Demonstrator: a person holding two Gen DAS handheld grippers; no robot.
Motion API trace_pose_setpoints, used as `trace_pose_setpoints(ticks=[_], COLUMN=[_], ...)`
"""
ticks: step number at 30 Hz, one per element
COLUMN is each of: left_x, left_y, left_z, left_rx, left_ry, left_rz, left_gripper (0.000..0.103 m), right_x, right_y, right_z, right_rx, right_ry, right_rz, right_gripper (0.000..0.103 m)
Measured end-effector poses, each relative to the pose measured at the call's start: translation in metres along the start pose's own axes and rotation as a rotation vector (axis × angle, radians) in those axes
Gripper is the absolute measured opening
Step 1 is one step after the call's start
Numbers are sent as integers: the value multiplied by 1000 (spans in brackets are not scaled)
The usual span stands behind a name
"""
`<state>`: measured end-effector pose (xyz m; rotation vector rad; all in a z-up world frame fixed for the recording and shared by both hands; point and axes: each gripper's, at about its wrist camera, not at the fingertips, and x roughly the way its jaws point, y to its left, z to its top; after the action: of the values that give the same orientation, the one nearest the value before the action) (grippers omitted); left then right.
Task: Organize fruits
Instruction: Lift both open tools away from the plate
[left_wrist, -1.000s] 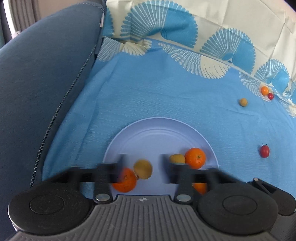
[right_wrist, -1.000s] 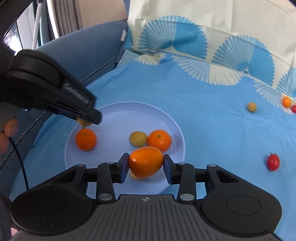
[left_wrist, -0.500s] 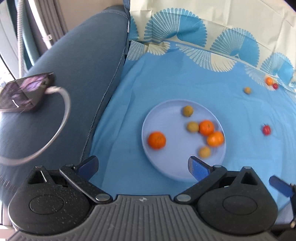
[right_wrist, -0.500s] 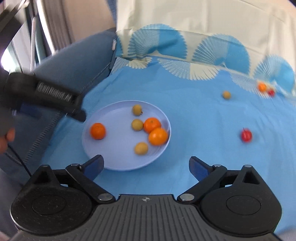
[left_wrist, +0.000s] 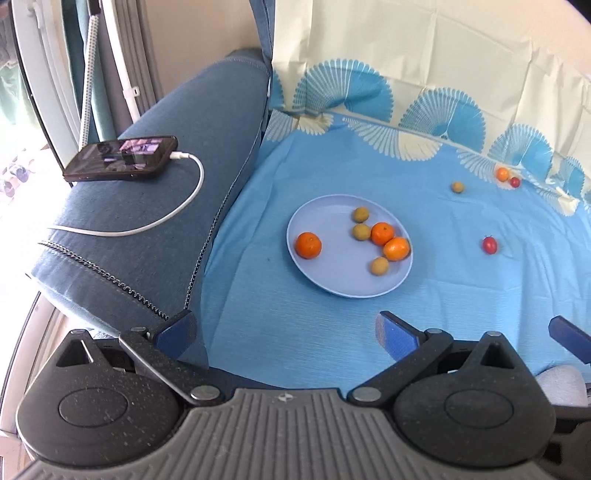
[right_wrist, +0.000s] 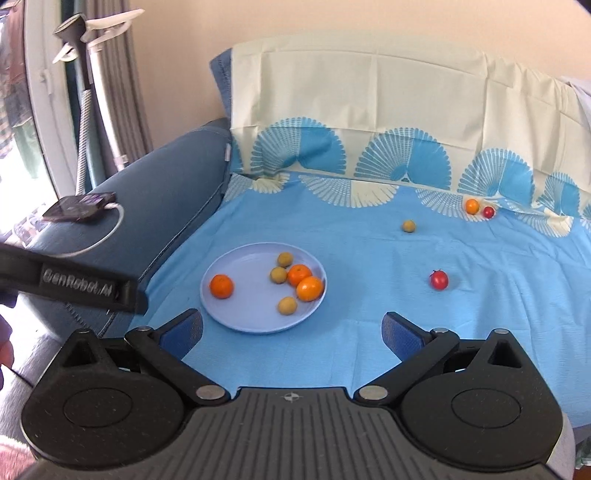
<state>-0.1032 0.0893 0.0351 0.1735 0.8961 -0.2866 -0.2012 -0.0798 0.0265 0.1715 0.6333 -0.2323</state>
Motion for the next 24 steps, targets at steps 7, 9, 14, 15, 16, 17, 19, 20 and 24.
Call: trace_pose_setpoints(ticks=[7,9,14,15,16,17,19,20,24], left_x=[-28,-34,-43,-45,-46,-46,-47,-47,-49], left_y=[-4,-5,-4,-4,-4,-3,-3,-3,-4], left_z=[-4,-4,-6,-7,-7,-8,-9,-8,-8], left_rx=[14,11,5,6,7,7,8,10,19], left_ry=[-69,-85,-99,-100,-100,-100,-100,-99,-107], left_rz=[-3,-3,-5,-5,-5,-5,-5,-4,-5], left_gripper=[103,103,103,103,103,103,103,103,103], right_x=[-29,-35,-46,-47,-48,-49,-52,-53,-54], right_y=[4,4,6,6,6,7,7,8,10], right_z=[-1,-1,-1,-1,-1,-1,-1,-2,-1], right_rx=[-13,-19,-30,-29,-30,-30,-31,-33,-40], right_ry=[-63,-80,-94,-96,-97,-100,-105,-106,-107], right_rz=[-10,-11,-9,-9,-7,-8,-8,-7,-10], right_gripper=[102,102,102,102,102,102,102,102,102])
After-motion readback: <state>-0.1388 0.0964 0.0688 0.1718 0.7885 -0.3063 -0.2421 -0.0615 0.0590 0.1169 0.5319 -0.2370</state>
